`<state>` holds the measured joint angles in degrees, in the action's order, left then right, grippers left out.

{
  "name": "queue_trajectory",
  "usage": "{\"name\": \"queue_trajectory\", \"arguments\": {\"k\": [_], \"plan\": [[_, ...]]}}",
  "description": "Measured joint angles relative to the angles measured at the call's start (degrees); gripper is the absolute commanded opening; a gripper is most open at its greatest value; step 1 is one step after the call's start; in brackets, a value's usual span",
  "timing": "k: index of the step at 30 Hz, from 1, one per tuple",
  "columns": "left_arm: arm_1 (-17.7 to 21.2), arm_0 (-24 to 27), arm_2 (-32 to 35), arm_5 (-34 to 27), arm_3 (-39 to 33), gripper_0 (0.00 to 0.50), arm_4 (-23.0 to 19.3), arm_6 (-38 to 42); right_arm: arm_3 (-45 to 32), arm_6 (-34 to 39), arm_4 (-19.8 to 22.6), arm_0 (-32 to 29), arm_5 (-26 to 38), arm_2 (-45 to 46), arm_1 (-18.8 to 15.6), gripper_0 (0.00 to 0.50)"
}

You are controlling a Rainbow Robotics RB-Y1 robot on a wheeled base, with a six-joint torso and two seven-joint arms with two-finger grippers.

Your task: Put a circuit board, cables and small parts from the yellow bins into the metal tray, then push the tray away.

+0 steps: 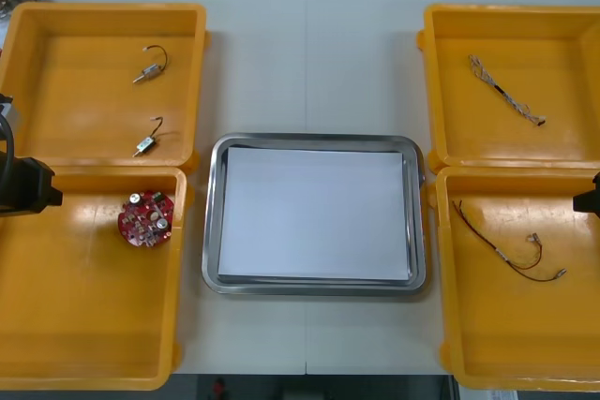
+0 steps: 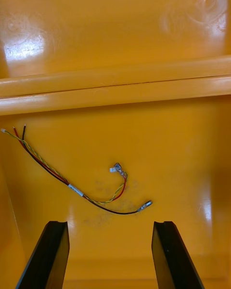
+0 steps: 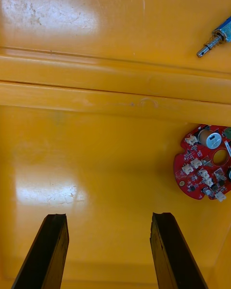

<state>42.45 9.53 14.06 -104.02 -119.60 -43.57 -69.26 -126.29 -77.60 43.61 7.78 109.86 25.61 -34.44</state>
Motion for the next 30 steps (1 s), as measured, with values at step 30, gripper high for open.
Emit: {"name": "queue_trajectory", "arguments": {"k": [30], "plan": [[0.0, 0.0, 0.0, 0.0, 0.0, 0.5, 0.0, 0.0, 0.0, 0.0, 0.0, 0.0, 0.0, 0.0, 0.0, 0.5]]}}
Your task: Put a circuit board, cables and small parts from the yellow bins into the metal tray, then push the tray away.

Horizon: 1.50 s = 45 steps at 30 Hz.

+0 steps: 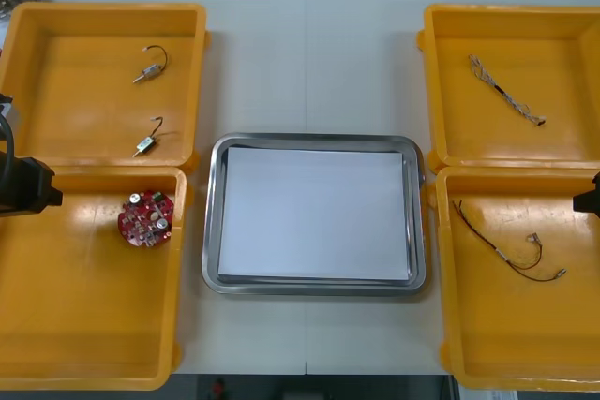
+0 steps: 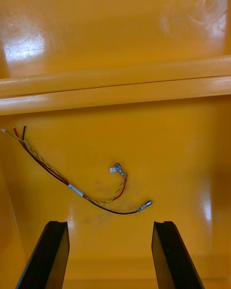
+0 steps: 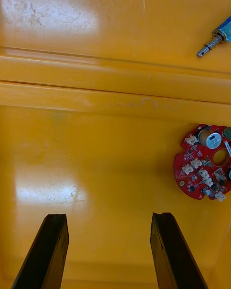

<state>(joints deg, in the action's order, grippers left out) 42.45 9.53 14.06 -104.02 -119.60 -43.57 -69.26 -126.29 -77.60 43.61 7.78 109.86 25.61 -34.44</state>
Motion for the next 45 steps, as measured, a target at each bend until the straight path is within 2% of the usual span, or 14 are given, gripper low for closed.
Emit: {"name": "queue_trajectory", "arguments": {"k": [24, 35, 42, 45], "plan": [[0.0, 0.0, 0.0, 0.0, 0.0, 0.5, 0.0, 0.0, 0.0, 0.0, 0.0, 0.01, 0.0, 0.01, -0.02, 0.5], [-0.07, -0.84, -0.01, -0.53, 0.21, 0.5, 0.0, 0.0, -1.33, 0.0, 0.62, -1.04, 0.0, 0.25, -2.05, 0.5], [-0.07, -1.0, 0.34, -4.74, 0.58, 0.5, 0.04, 0.0, -2.4, -0.01, 1.31, -3.63, 0.0, -1.57, -3.81, 0.5], [-0.07, -0.99, 0.72, -4.71, 0.58, 0.5, 0.02, 0.0, -2.4, -0.02, 1.83, -3.76, 0.0, -3.54, -4.11, 0.5]]}}
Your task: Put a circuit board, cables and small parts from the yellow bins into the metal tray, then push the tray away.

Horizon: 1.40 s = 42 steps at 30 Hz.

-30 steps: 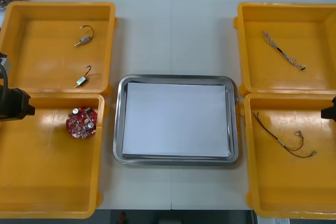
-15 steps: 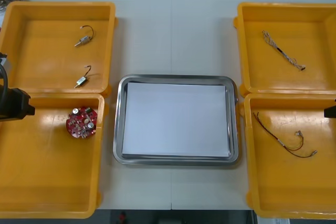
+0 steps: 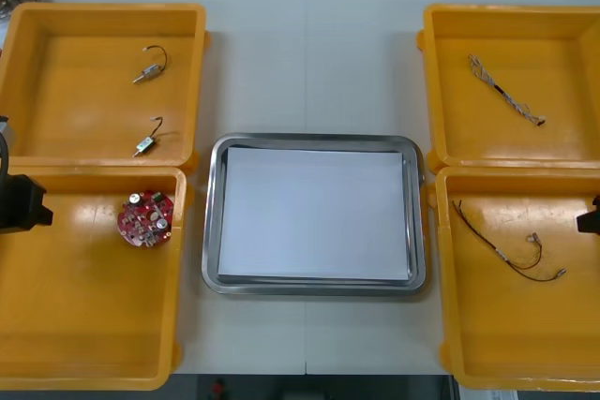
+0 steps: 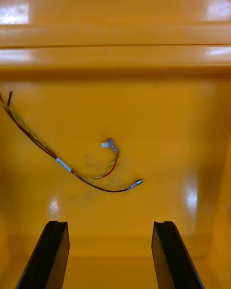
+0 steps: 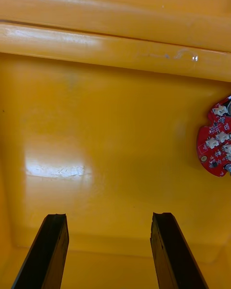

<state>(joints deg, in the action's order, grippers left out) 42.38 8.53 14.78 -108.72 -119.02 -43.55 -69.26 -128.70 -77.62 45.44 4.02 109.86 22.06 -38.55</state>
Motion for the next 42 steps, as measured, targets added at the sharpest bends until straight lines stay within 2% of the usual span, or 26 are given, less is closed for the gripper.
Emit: {"name": "queue_trajectory", "arguments": {"k": [5, 11, 14, 20, 27, 33, 42], "plan": [[0.0, -0.01, 0.09, 3.03, 0.0, 0.5, -0.37, -0.01, -0.03, -0.61, 0.68, -0.03, 0.0, -4.08, -0.87, 0.5], [0.0, -0.42, 0.04, 9.54, -0.27, 0.5, -1.66, -1.23, 0.05, -9.19, 0.75, -0.6, -1.01, -6.97, -1.56, 0.5], [0.09, -1.61, -0.28, 13.84, -1.42, 0.5, -2.6, -6.32, 0.53, -12.66, 1.3, -1.13, -3.25, -7.39, -1.64, 0.5], [1.57, -5.96, -2.53, 21.75, -5.1, 0.5, -5.24, -22.24, 3.56, -20.41, 1.32, -2.27, -11.29, -10.95, -2.81, 0.5], [4.95, -11.84, -3.14, 30.48, -6.35, 0.5, -12.63, -23.41, 6.65, -20.47, -2.79, -2.83, -18.28, -17.62, -3.86, 0.5], [6.7, -17.38, -3.15, 37.59, -7.53, 0.5, -15.32, -25.41, 7.66, -20.47, -7.79, -3.84, -23.86, -23.15, -4.41, 0.5], [7.71, -22.93, -3.15, 44.83, -8.42, 0.5, -17.49, -46.76, 7.77, -20.46, -9.5, -7.17, -30.49, -26.08, -4.53, 0.5]]}}
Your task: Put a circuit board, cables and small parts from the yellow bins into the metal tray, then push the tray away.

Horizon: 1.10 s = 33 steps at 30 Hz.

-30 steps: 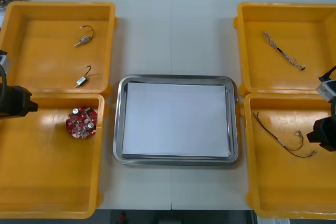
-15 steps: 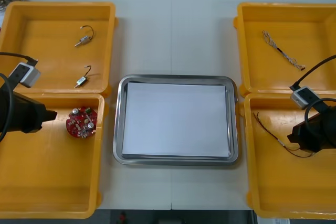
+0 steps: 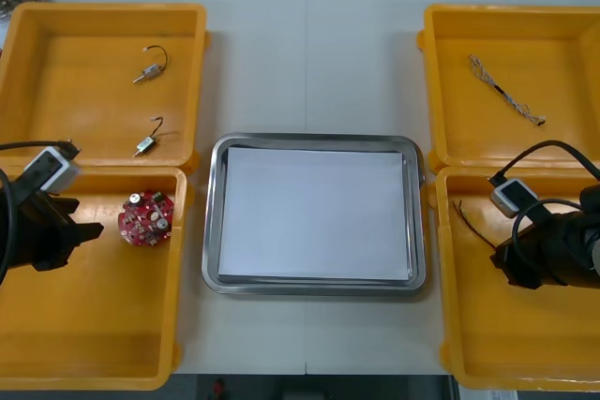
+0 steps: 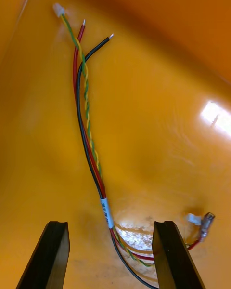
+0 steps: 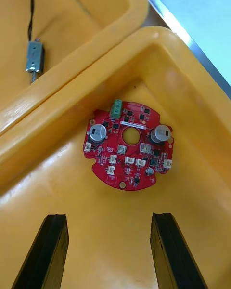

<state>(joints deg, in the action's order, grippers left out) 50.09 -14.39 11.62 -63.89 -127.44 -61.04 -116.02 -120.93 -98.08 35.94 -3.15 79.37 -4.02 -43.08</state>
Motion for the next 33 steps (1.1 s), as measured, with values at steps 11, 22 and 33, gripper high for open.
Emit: {"name": "queue_trajectory", "arguments": {"k": [11, 22, 33], "plan": [[0.07, -1.76, -3.52, 8.31, 0.3, 0.5, -4.77, -3.23, 4.54, -0.01, -0.85, -2.5, -8.29, -1.02, -0.03, 0.5], [0.28, -1.77, -4.63, 11.47, 6.44, 0.5, -13.76, -25.63, 4.61, 0.0, -0.86, -2.5, -8.62, -1.77, -0.22, 0.0], [0.68, -1.34, -7.36, 13.73, 11.02, 0.5, -17.02, -34.6, 3.11, 0.0, -0.83, -2.5, -6.32, -1.46, -0.3, 0.0]]}}
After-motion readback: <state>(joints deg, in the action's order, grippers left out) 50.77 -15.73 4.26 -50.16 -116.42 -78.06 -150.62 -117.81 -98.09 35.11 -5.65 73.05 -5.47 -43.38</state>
